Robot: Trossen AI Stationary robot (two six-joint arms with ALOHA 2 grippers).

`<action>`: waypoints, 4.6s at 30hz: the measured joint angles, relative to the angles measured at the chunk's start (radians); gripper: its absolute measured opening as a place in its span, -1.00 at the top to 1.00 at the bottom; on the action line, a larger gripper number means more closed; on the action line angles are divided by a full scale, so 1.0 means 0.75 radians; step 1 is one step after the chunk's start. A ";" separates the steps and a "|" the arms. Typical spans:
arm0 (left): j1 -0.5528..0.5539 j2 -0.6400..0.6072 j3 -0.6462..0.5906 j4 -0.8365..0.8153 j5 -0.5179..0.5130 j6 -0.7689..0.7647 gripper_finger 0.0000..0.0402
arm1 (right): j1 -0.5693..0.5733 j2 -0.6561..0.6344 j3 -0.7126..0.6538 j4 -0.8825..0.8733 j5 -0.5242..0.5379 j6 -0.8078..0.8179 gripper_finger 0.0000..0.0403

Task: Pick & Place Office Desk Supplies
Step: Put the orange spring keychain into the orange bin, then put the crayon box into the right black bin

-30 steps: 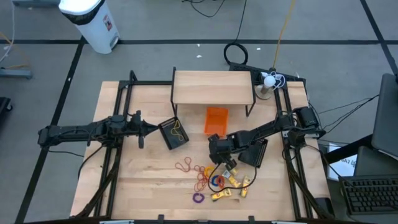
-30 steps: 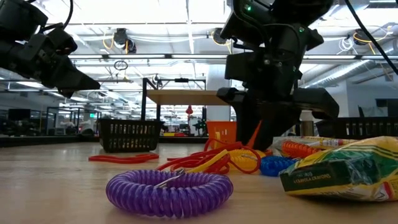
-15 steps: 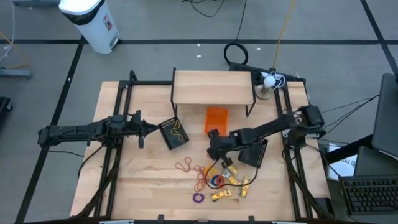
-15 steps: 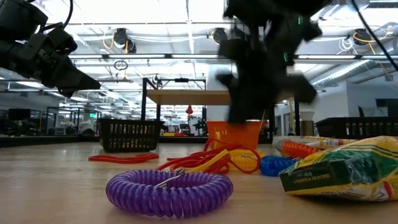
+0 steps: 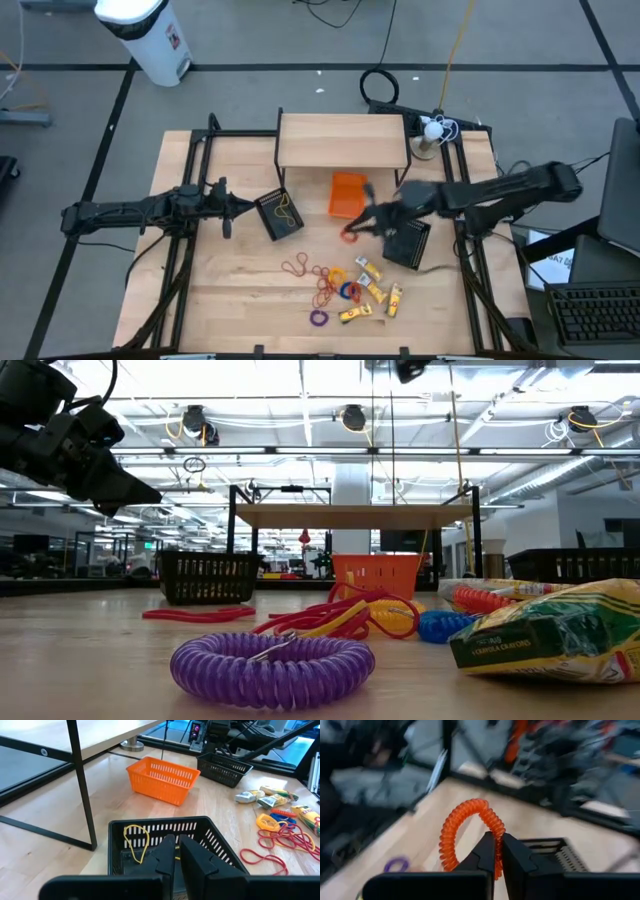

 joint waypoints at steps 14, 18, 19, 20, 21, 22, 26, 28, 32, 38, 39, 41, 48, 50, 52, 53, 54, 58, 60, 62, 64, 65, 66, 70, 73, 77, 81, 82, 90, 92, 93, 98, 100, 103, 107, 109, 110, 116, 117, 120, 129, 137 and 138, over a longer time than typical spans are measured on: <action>0.001 0.000 0.000 0.003 0.000 -0.003 0.87 | -0.014 -0.703 -0.524 0.131 0.067 0.186 0.98; 0.001 0.000 0.000 0.003 -0.001 -0.005 0.87 | -0.014 -0.853 -0.645 0.132 0.127 0.192 0.98; 0.001 0.000 0.000 0.003 -0.001 -0.006 0.87 | -0.014 -0.888 -0.676 0.132 0.133 0.192 0.98; 0.001 0.000 0.000 0.003 -0.001 -0.007 0.87 | -0.015 -0.921 -0.704 0.128 0.136 0.191 0.98; 0.001 0.000 0.000 0.003 -0.001 -0.007 0.87 | -0.015 -0.951 -0.729 0.127 0.144 0.190 0.98; 0.001 0.000 0.000 0.003 -0.001 -0.007 0.87 | -0.015 -0.981 -0.754 0.127 0.162 0.191 0.98; 0.001 0.000 0.000 0.006 -0.001 -0.002 0.87 | -0.015 -1.061 -0.821 0.122 0.239 0.191 0.98; 0.001 0.000 0.000 0.009 -0.001 -0.002 0.87 | -0.015 -1.077 -0.840 0.121 0.244 0.192 0.98; 0.001 0.000 0.000 0.018 -0.001 -0.004 0.87 | -0.014 -1.081 -0.849 0.119 0.303 0.203 0.98; 0.001 0.000 0.000 0.020 -0.001 -0.006 0.87 | -0.015 -1.081 -0.849 0.066 0.519 0.270 0.98; 0.001 0.000 0.000 0.020 -0.001 -0.006 0.87 | -0.015 -1.081 -0.852 0.067 0.518 0.271 0.98; 0.000 0.000 0.000 0.020 -0.001 -0.006 0.87 | -0.015 -1.083 -0.872 0.076 0.514 0.270 0.98; 0.000 0.000 0.000 0.020 -0.001 0.001 0.87 | -0.015 -1.071 -0.957 0.207 0.510 0.298 0.98; 0.000 0.000 0.000 0.020 -0.001 0.000 0.87 | -0.015 -1.033 -0.943 0.227 0.511 0.279 0.98; 0.000 0.000 0.000 0.021 -0.001 -0.009 0.87 | -0.015 -0.977 -0.907 0.231 0.511 0.262 0.98; 0.000 0.000 0.000 0.021 -0.001 -0.010 0.87 | -0.015 -0.943 -0.880 0.232 0.511 0.252 0.98; 0.000 0.000 0.000 0.021 -0.001 -0.012 0.87 | -0.015 -0.904 -0.850 0.234 0.511 0.240 0.98; 0.000 0.000 0.000 0.033 -0.001 -0.005 0.87 | -0.024 -0.708 -0.692 0.163 0.511 0.202 0.98; 0.000 0.000 0.000 0.033 -0.004 -0.002 0.87 | -0.048 -0.590 -0.599 0.089 0.511 0.196 0.98; 0.000 0.000 0.000 0.033 -0.010 -0.001 0.87 | -0.087 -0.458 -0.513 0.021 0.511 0.194 0.98; 0.000 0.000 0.000 0.033 -0.010 0.000 0.87 | -0.131 -0.323 -0.432 -0.011 0.508 0.190 0.98; 0.000 0.000 0.000 0.033 -0.010 0.000 0.87 | -0.152 -0.252 -0.392 -0.026 0.507 0.187 0.98; 0.000 0.000 0.000 0.033 -0.010 0.000 0.87 | -0.173 -0.186 -0.358 -0.038 0.503 0.182 0.98; 0.000 0.000 0.000 0.031 -0.010 -0.003 0.87 | -0.240 0.064 -0.265 -0.037 0.438 0.157 0.98; 0.000 0.000 0.000 0.028 -0.010 -0.003 0.87 | -0.276 0.213 -0.226 -0.024 0.442 0.145 0.98; 0.000 0.000 0.000 0.028 -0.010 0.003 0.87 | -0.325 0.365 -0.195 -0.014 0.444 0.138 0.98; 0.001 0.000 0.000 0.028 -0.010 0.003 0.87 | -0.369 0.454 -0.192 0.062 0.441 0.123 0.98; 0.001 0.000 0.000 0.028 -0.010 0.002 0.87 | -0.377 0.468 -0.191 0.073 0.440 0.122 0.98; 0.001 0.000 0.000 0.028 -0.010 0.002 0.87 | -0.389 0.485 -0.191 0.075 0.431 0.115 0.86; 0.001 0.000 0.000 0.028 -0.010 0.002 0.87 | -0.382 0.485 -0.191 0.076 0.439 0.121 0.77; 0.001 0.000 0.000 0.028 -0.011 0.002 0.87 | -0.382 0.484 -0.191 0.076 0.440 0.122 0.71; 0.001 0.000 0.000 0.028 -0.010 0.001 0.87 | -0.382 0.449 -0.191 0.075 0.440 0.140 0.38; 0.000 0.000 0.000 0.028 -0.010 0.001 0.87 | -0.372 0.396 -0.191 0.066 0.437 0.146 0.29; 0.001 0.000 0.000 0.028 -0.010 0.001 0.87 | -0.350 0.283 -0.191 -0.003 0.412 0.160 0.21; 0.001 0.000 0.000 0.028 -0.010 0.001 0.87 | -0.310 0.073 -0.191 -0.064 0.404 0.160 0.21; 0.000 0.000 0.000 0.028 -0.010 0.001 0.87 | -0.290 -0.047 -0.191 -0.068 0.357 0.159 0.29; 0.001 0.000 0.000 0.028 -0.010 0.000 0.87 | -0.282 -0.106 -0.191 -0.071 0.298 0.154 0.35; 0.000 0.000 0.000 0.028 -0.010 -0.002 0.87 | -0.231 -0.449 -0.211 -0.086 0.059 0.158 0.93; 0.001 0.000 0.000 0.028 -0.010 -0.003 0.87 | -0.222 -0.505 -0.222 -0.086 0.059 0.161 0.95; 0.000 0.000 0.000 0.028 -0.010 -0.007 0.87 | -0.199 -0.659 -0.269 -0.086 0.057 0.187 0.94; 0.001 0.000 0.000 0.028 -0.010 -0.005 0.87 | -0.173 -1.031 -0.502 -0.130 0.058 0.182 1.00; 0.000 0.000 0.000 0.028 -0.010 -0.006 0.87 | -0.173 -1.266 -0.705 -0.127 0.057 0.236 1.00; 0.001 0.000 0.000 0.028 -0.010 -0.007 0.87 | -0.173 -1.291 -0.725 -0.124 0.057 0.237 1.00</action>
